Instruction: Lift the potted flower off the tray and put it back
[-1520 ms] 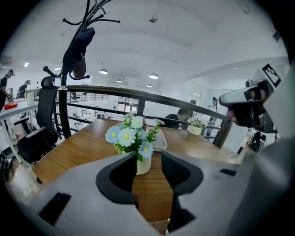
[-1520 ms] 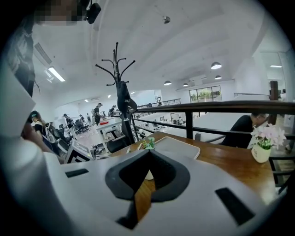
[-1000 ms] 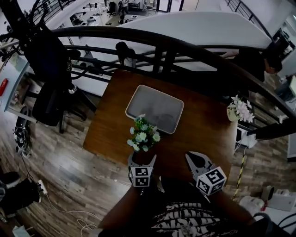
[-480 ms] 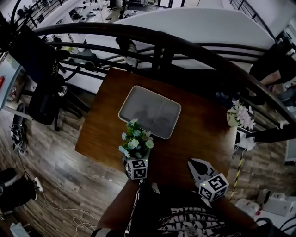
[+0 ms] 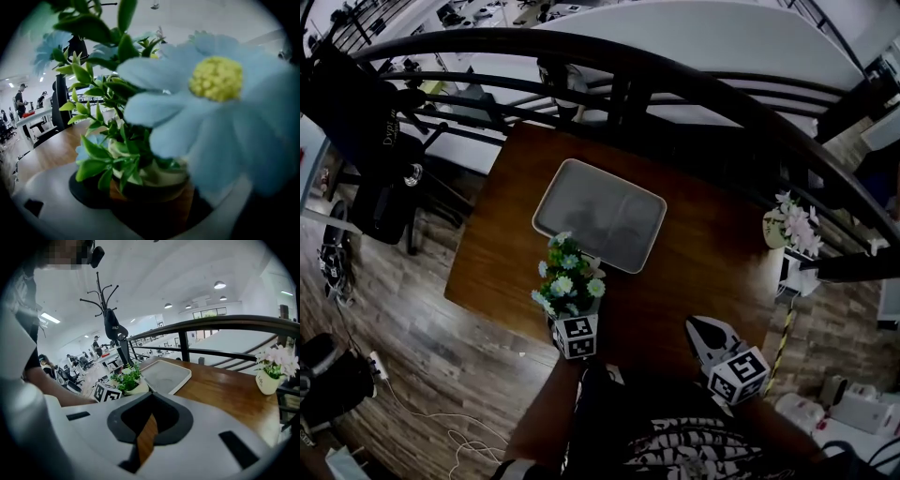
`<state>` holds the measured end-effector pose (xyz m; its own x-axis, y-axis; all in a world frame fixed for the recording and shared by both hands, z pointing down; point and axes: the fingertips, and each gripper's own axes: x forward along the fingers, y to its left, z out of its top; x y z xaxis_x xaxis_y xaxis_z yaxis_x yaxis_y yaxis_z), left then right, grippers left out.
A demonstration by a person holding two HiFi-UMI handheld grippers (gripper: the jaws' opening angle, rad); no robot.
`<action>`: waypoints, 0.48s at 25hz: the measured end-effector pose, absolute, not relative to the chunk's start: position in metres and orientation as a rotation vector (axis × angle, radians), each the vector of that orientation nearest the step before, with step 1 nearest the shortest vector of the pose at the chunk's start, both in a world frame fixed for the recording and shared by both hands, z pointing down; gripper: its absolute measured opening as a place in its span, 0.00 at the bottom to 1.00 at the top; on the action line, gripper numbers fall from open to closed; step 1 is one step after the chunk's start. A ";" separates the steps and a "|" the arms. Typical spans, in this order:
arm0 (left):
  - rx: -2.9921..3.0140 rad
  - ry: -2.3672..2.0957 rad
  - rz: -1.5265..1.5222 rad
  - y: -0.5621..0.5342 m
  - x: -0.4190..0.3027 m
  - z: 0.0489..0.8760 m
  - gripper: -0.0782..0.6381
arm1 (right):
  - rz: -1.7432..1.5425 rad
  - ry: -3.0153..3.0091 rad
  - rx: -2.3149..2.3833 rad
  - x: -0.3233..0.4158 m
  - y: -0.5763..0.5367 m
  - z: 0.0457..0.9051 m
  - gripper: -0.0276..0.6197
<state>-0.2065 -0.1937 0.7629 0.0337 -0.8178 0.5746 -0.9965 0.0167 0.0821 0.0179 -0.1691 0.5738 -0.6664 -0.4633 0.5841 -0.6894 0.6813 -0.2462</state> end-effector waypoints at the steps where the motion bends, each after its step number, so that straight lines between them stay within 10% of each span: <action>1: 1.847 -1.843 0.492 -0.194 -0.207 0.763 0.78 | 0.628 -2.405 0.887 0.017 -0.169 0.574 0.03; 12: 1.853 -1.846 0.499 -0.190 -0.206 0.759 0.78 | 0.567 -2.439 0.870 0.015 -0.175 0.558 0.03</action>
<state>-0.2055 -0.1899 0.7588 0.0264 -0.8244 0.5655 -0.9970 0.0198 0.0753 0.0146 -0.1751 0.5580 -0.6794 -0.4677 0.5654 -0.6692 0.7110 -0.2160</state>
